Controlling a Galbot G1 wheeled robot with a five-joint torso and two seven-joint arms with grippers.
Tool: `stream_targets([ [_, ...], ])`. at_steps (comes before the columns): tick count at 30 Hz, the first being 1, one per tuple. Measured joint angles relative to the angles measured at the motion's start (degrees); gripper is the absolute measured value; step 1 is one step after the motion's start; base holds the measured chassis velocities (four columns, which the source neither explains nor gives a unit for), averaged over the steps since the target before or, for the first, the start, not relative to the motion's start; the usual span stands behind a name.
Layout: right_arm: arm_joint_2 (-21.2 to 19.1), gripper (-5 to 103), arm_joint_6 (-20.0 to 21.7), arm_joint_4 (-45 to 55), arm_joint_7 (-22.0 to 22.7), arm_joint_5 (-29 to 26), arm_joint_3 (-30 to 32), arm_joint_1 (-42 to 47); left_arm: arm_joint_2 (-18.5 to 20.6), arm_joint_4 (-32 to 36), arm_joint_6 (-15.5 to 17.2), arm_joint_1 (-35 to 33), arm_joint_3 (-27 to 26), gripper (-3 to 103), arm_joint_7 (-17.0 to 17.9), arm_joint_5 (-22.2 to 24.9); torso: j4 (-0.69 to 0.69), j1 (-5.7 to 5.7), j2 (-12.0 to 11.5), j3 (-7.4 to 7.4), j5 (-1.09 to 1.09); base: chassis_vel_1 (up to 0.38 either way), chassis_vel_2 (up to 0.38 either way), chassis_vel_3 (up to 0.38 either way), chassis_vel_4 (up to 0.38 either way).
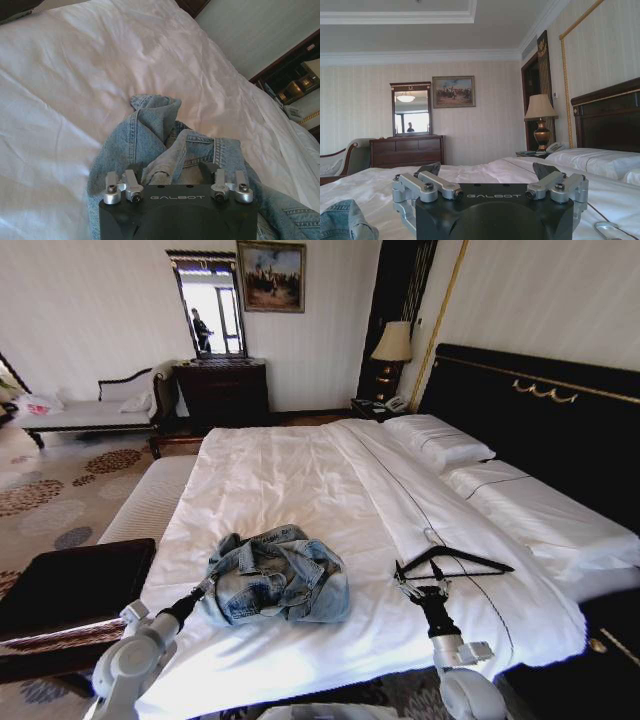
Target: Pick up the clothes from the bed and hang them on the clothes hanger.
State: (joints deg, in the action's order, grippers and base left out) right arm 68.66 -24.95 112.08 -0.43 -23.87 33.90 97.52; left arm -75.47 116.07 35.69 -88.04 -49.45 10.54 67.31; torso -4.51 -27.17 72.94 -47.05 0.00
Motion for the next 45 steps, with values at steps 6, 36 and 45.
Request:
stream_targets([
  [6, -0.6, 100, 0.0, -1.1, 1.0, 0.0, -1.1, -1.1, -0.4, 0.1, 0.5, -0.1, -0.1, 42, 1.1, 2.2, 0.00, 0.00, 0.0, 0.00, 0.00, 0.000, 0.000, 0.000, 0.000],
  [36, -21.8, 100, 24.7, -2.3, 8.7, -44.7, -28.6, -26.2, -1.4, 3.4, 1.5, -2.7, -2.4, 5, 1.9, 3.9, 0.00, 0.00, 0.0, -0.01, 0.00, 0.000, 0.000, 0.000, 0.000],
  [45, -21.2, 100, 24.8, -3.6, 7.6, -42.5, -31.5, -26.8, -1.7, 3.5, 1.4, -2.1, -2.3, 5, 1.9, 3.9, 0.00, 0.00, 0.0, -0.01, 0.00, 0.000, 0.000, 0.000, 0.000],
])
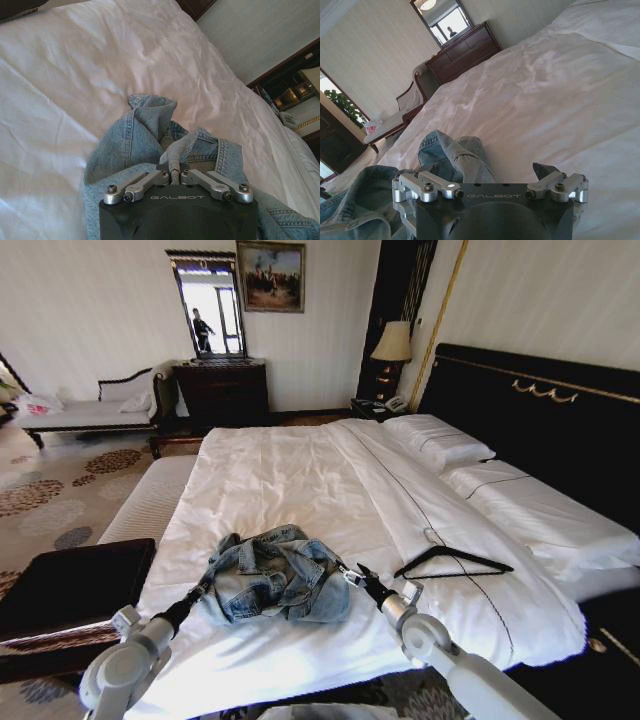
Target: Pick up the clothes from the bed and hang them on the clothes hanger.
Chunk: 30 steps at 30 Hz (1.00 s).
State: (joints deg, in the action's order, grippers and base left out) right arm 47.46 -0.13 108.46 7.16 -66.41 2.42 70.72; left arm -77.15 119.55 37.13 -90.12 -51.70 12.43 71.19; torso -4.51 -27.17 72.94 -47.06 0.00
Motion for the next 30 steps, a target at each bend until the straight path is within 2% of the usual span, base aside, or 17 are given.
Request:
stream_targets([
  [2, 0.0, 103, 0.0, -0.3, -0.5, 0.5, -0.4, 0.0, -0.1, -0.1, 0.0, 0.3, 0.2, 5, 0.0, 0.0, 0.00, 0.00, 0.0, 0.00, 0.00, 0.000, 0.000, 0.000, 0.000],
  [4, -0.1, 95, -0.1, -0.7, -1.4, 1.2, -0.8, 0.0, -0.2, -0.1, 0.0, 0.4, 0.3, 5, 0.1, -0.1, 0.00, 0.00, 0.0, 0.00, 0.00, 0.000, 0.000, 0.000, 0.000],
  [7, -0.1, 90, -0.3, -1.3, -2.2, 2.0, -1.2, -0.3, -0.4, -0.1, 0.0, 0.5, 0.3, 5, 0.1, -0.2, -0.01, 0.00, 0.0, 0.00, 0.00, 0.000, 0.000, 0.000, 0.000],
  [11, 0.1, 68, -0.7, -1.7, -2.6, 2.6, -1.9, -1.1, -0.5, 0.0, 0.0, 0.4, 0.2, 5, 0.1, -0.3, 0.00, 0.00, 0.0, 0.00, 0.00, 0.000, 0.000, 0.000, 0.000],
  [14, 0.1, 62, -0.9, -1.8, -2.7, 3.2, -2.3, -1.5, -0.5, 0.2, -0.1, 0.2, 0.1, 5, 0.1, -0.3, 0.00, 0.00, 0.0, 0.00, 0.00, 0.000, 0.000, 0.000, 0.000],
  [16, 0.1, 51, -0.9, -2.1, -2.7, 4.5, -2.7, -2.0, -0.5, 0.5, -0.1, 0.1, -0.1, 5, 0.1, -0.3, 0.00, 0.00, 0.0, 0.00, 0.00, 0.000, 0.000, 0.000, 0.000],
  [19, 0.1, 46, -0.9, -2.3, -2.7, 5.7, -2.9, -2.3, -0.5, 0.7, -0.1, -0.1, -0.2, 5, 0.1, -0.3, 0.00, 0.00, 0.0, 0.00, 0.00, 0.000, 0.000, 0.000, 0.000],
  [20, 0.1, 35, -0.9, -2.5, -2.7, 7.2, -2.9, -2.4, -0.5, 0.9, -0.1, -0.2, -0.3, 5, 0.0, -0.3, 0.00, 0.00, 0.0, 0.00, 0.00, 0.000, 0.000, 0.000, 0.000],
  [22, 0.0, 35, -0.9, -2.5, -2.7, 8.1, -2.9, -2.4, -0.5, 1.0, -0.1, -0.3, -0.3, 5, 0.0, -0.3, 0.00, 0.00, 0.0, 0.00, 0.00, 0.000, 0.000, 0.000, 0.000],
  [26, -0.2, 13, -1.8, -3.2, -3.7, 14.2, -2.0, -1.8, -0.5, 1.6, -0.2, -0.5, -0.4, 5, 0.0, -0.3, 0.00, 0.00, 0.0, 0.00, 0.00, 0.000, 0.000, 0.000, 0.000],
  [28, -0.2, 13, -2.3, -3.4, -4.2, 16.1, -1.4, -1.5, -0.5, 1.8, -0.2, -0.6, -0.4, 5, -0.1, -0.3, 0.00, 0.00, 0.0, 0.00, 0.00, 0.000, 0.000, 0.000, 0.000],
  [30, -0.3, 3, -3.3, -3.4, -5.0, 17.9, -0.4, -0.8, -0.5, 2.2, -0.2, -0.7, -0.5, 5, -0.2, -0.2, 0.00, 0.00, 0.0, 0.00, 0.00, 0.000, 0.000, 0.000, 0.000],
])
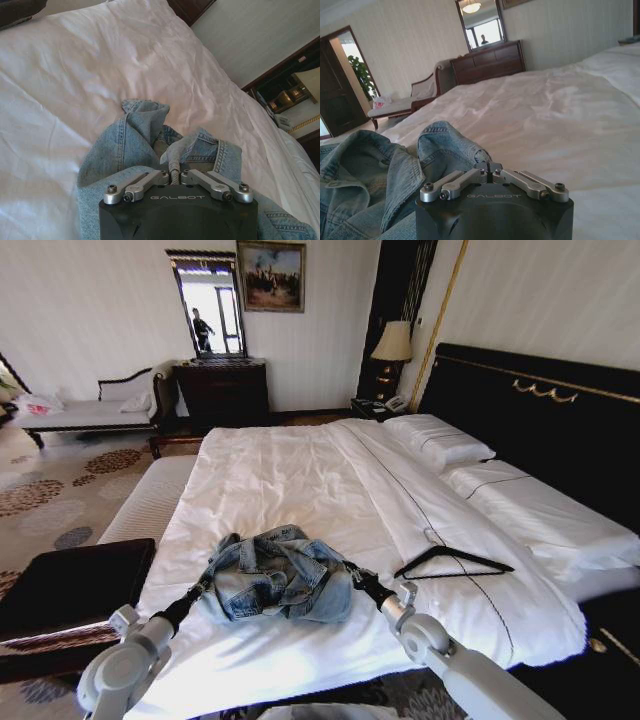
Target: Pick up the clothes from the bed and hang them on the clothes hanger.
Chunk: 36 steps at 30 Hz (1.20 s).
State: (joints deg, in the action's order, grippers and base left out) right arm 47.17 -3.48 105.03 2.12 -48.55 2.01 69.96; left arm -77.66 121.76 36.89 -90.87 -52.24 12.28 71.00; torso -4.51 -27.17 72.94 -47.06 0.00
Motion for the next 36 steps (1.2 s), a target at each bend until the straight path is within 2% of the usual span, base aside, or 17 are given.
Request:
stream_targets([
  [3, -0.1, 1, -2.0, 0.4, -1.9, 0.3, 1.3, 0.8, 0.1, 0.6, -0.1, -0.2, -0.2, 5, -0.3, 0.1, 0.00, 0.00, 0.0, 0.00, 0.01, 0.000, 0.000, 0.000, 0.000],
  [8, -0.6, 0, -5.5, 2.1, -8.1, -2.9, 4.3, 1.5, 0.7, 2.6, -1.6, -0.9, -0.9, 5, -1.9, 0.1, 0.00, 0.00, 0.0, 0.00, 0.00, 0.000, 0.000, 0.000, 0.000],
  [14, -2.4, 0, -7.0, 5.3, -10.6, -10.4, 8.2, -0.4, 4.0, 6.6, -6.8, -0.1, -3.8, 5, -5.6, 0.4, 0.00, 0.00, 0.0, 0.00, -0.01, 0.000, 0.000, 0.000, 0.000],
  [15, -3.8, 0, -8.0, 6.6, -11.0, -13.7, 9.6, -2.7, 7.2, 9.0, -8.0, 1.6, -6.8, 5, -5.0, 3.7, 0.00, 0.00, 0.0, 0.00, -0.01, 0.000, 0.000, 0.000, 0.000],
  [16, -3.8, 0, -8.0, 6.6, -11.0, -13.7, 9.6, -2.7, 7.2, 9.0, -8.0, 1.6, -6.8, 5, -5.0, 3.7, 0.00, 0.00, 0.0, 0.00, -0.01, 0.000, 0.000, 0.000, 0.000],
  [19, -6.5, 0, -9.3, 8.5, -11.3, -19.5, 10.8, -7.7, 13.9, 12.3, -8.8, 5.4, -13.4, 5, -0.6, 11.9, -0.01, -0.01, 0.0, -0.01, 0.01, 0.000, 0.000, 0.000, 0.000],
  [20, -6.5, 0, -9.3, 8.5, -11.3, -19.5, 10.8, -7.7, 13.9, 12.3, -8.8, 5.4, -13.4, 5, -0.6, 11.9, -0.01, -0.01, 0.0, -0.01, 0.01, 0.000, 0.000, 0.000, 0.000],
  [22, -8.2, 0, -9.9, 9.9, -11.1, -23.1, 11.0, -11.2, 17.9, 13.7, -9.1, 7.1, -17.1, 5, 1.9, 16.9, 0.00, -0.01, 0.0, -0.01, -0.01, 0.000, 0.000, 0.000, 0.000],
  [23, -9.4, 0, -10.1, 11.5, -10.5, -26.1, 11.1, -14.2, 21.5, 14.7, -9.4, 7.9, -20.5, 5, 3.1, 20.3, 0.01, -0.02, 0.0, -0.01, -0.02, 0.000, 0.000, 0.000, 0.000],
  [24, -9.4, 0, -10.1, 11.5, -10.5, -26.1, 11.1, -14.2, 21.5, 14.7, -9.4, 7.9, -20.5, 5, 3.1, 20.3, 0.01, -0.02, 0.0, -0.01, -0.02, 0.000, 0.000, 0.000, 0.000],
  [26, -11.3, 0, -10.1, 14.6, -9.9, -29.9, 12.3, -18.0, 26.1, 16.0, -9.9, 8.0, -25.3, 5, 3.9, 25.0, 0.01, -0.02, 0.0, -0.01, -0.02, 0.000, 0.000, 0.000, 0.000],
  [29, -12.7, 0, -9.9, 17.2, -9.6, -32.1, 14.1, -19.5, 28.5, 17.0, -10.2, 7.4, -29.3, 5, 4.2, 28.6, 0.02, -0.02, 0.0, -0.01, -0.01, 0.000, 0.000, 0.000, 0.000],
  [31, -15.8, 0, -9.6, 22.2, -10.0, -35.3, 19.6, -19.4, 31.6, 19.8, -10.7, 5.8, -37.6, 5, 5.2, 36.3, 0.02, -0.01, 0.0, 0.00, -0.01, 0.000, 0.000, 0.000, 0.000],
  [32, -15.8, 0, -9.6, 22.2, -10.0, -35.3, 19.6, -19.4, 31.6, 19.8, -10.7, 5.8, -37.6, 5, 5.2, 36.3, 0.02, -0.01, 0.0, 0.00, -0.01, 0.000, 0.000, 0.000, 0.000],
  [34, -17.3, 0, -9.5, 24.3, -10.6, -36.4, 22.1, -18.6, 32.5, 21.0, -11.0, 5.1, -40.9, 5, 5.5, 39.0, 0.00, 0.00, 0.0, 0.01, 0.00, 0.000, 0.000, 0.000, 0.000],
  [35, -18.9, 0, -9.7, 26.5, -10.9, -37.8, 24.6, -18.1, 33.4, 21.8, -11.4, 4.2, -44.8, 5, 5.9, 42.8, -0.02, 0.01, 0.0, 0.01, 0.00, 0.000, 0.000, 0.000, 0.000],
  [36, -18.9, 0, -9.7, 26.5, -10.9, -37.8, 24.6, -18.1, 33.4, 21.8, -11.4, 4.2, -44.8, 5, 5.9, 42.8, -0.02, 0.01, 0.0, 0.01, 0.00, 0.000, 0.000, 0.000, 0.000],
])
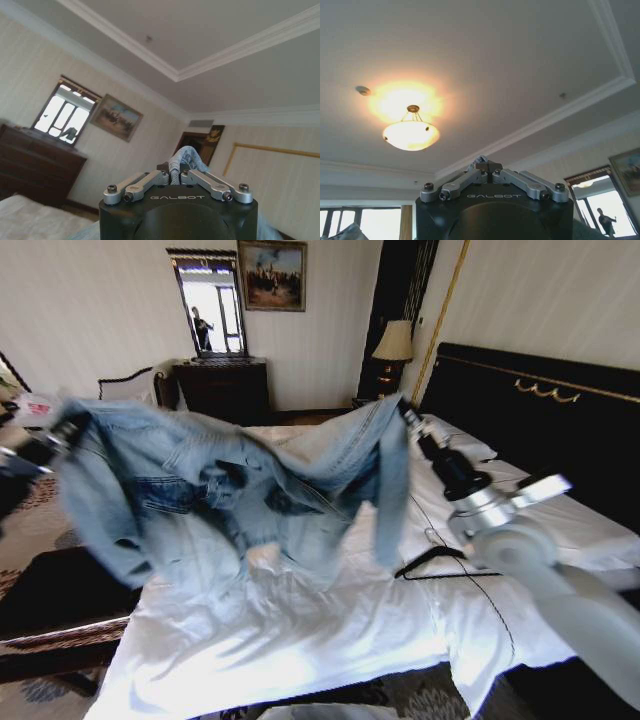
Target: Pick up the clothes from the bed and hang them on the clothes hanger.
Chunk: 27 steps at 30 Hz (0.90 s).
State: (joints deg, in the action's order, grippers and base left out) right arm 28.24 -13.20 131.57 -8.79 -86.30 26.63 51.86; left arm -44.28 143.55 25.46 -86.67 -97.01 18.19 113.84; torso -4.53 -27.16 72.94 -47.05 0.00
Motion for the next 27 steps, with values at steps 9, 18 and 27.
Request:
stream_targets([
  [9, -2.7, 0, 0.8, 8.8, 5.6, -4.1, 12.4, 3.7, 1.1, 0.1, -2.2, -6.9, -23.1, 5, 1.8, 20.6, 0.02, 0.00, 0.0, 0.00, 0.03, 0.000, 0.000, 0.000, 0.000],
  [18, -0.9, 0, 3.0, 5.1, 9.0, -0.7, 8.9, 4.2, -9.0, -0.2, -1.7, -6.4, -7.8, 5, 2.5, 9.7, 0.04, 0.00, 0.0, -0.01, -0.04, 0.000, 0.000, 0.000, 0.000],
  [27, 3.4, 0, 2.2, -11.5, 8.7, 1.4, -25.1, -24.1, 5.5, -6.6, -1.4, 1.7, 9.7, 5, 0.7, -3.6, -0.02, -0.02, 0.0, -0.02, 0.02, 0.000, 0.000, 0.000, 0.000],
])
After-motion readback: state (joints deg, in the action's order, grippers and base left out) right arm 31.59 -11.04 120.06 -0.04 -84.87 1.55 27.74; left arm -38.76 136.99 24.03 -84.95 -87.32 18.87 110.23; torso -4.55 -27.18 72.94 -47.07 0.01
